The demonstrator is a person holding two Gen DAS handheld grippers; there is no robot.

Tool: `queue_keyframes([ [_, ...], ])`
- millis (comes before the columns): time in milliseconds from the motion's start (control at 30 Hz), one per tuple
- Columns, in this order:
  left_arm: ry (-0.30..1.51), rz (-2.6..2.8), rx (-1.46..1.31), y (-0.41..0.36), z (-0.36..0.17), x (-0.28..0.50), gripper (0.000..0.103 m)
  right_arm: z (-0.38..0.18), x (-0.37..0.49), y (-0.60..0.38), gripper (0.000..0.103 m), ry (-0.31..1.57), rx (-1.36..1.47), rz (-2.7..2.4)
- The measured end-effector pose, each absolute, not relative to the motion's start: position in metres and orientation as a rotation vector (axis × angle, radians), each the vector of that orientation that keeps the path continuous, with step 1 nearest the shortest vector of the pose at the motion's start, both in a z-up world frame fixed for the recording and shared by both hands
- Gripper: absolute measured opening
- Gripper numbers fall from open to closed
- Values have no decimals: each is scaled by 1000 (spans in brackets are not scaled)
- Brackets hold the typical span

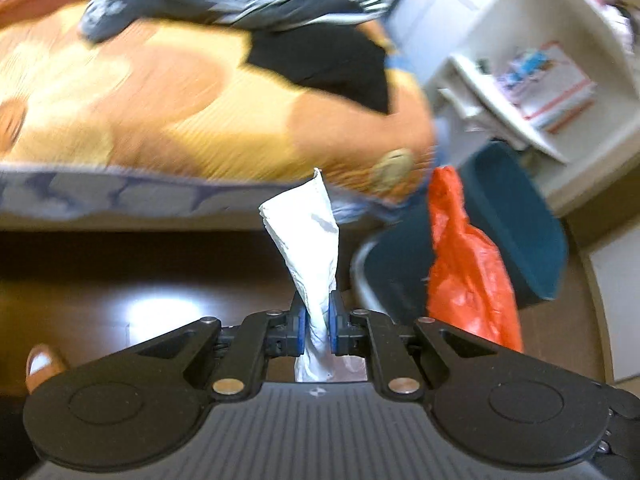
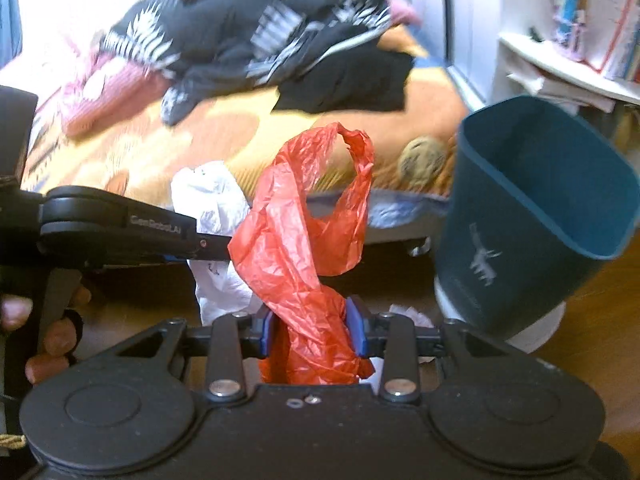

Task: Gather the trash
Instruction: 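Lift the tissue and red bag and carry both over the green bin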

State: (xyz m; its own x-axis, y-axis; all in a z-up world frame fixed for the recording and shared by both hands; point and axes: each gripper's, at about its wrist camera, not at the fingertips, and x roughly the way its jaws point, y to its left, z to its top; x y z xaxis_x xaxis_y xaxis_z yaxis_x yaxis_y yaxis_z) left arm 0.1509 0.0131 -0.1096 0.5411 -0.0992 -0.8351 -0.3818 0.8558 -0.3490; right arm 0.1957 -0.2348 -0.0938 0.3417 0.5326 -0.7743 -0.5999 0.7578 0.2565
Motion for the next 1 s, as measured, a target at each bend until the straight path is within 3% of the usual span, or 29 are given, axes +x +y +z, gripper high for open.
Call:
queue_keyframes([
  [433, 909, -35, -327, -88, -28, 234, 11, -47, 259, -325, 35, 836, -14, 544],
  [733, 924, -107, -207, -148, -20, 318, 11, -69, 323, -363, 36, 872, 25, 419],
  [1000, 976, -135, -173, -181, -46, 365, 11, -94, 352, -369, 36, 915, 19, 375],
])
